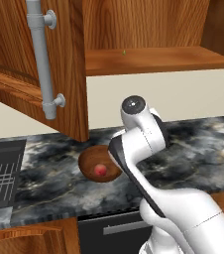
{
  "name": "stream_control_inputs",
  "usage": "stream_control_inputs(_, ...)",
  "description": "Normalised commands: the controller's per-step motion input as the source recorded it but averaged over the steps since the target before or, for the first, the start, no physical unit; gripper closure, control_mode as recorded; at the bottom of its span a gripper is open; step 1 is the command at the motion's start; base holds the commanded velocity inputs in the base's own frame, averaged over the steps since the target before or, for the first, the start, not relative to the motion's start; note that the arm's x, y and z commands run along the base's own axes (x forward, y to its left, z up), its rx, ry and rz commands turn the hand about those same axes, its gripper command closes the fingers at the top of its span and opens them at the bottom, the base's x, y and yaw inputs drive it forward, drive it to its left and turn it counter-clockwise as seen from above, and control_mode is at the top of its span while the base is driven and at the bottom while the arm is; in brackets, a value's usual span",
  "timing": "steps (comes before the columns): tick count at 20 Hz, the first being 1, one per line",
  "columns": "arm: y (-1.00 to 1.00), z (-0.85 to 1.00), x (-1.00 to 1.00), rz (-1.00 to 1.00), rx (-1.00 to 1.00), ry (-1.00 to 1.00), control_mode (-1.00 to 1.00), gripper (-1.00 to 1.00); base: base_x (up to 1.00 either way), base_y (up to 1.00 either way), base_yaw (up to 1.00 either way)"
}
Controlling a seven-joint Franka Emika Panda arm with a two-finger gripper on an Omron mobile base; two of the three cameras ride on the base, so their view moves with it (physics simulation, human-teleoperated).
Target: Open the cabinet. Pick the peach and orange from the cabinet and place them into the bowl. Then close the cabinet.
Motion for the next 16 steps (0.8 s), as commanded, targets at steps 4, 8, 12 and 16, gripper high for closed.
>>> stream_control_inputs(4,0.19,-0.22,0.2,0.11,0.0,0.11,-1.0,1.0,0.0,0.0,0.0)
stream_control_inputs(8,0.22,-0.22,0.26,0.11,0.0,0.15,-1.0,1.0,0.0,0.0,0.0)
stream_control_inputs(12,0.18,-0.24,0.22,0.09,0.0,0.14,-1.0,1.0,0.0,0.0,0.0)
stream_control_inputs(16,0.19,-0.28,0.2,0.08,0.0,0.14,-1.0,1.0,0.0,0.0,0.0)
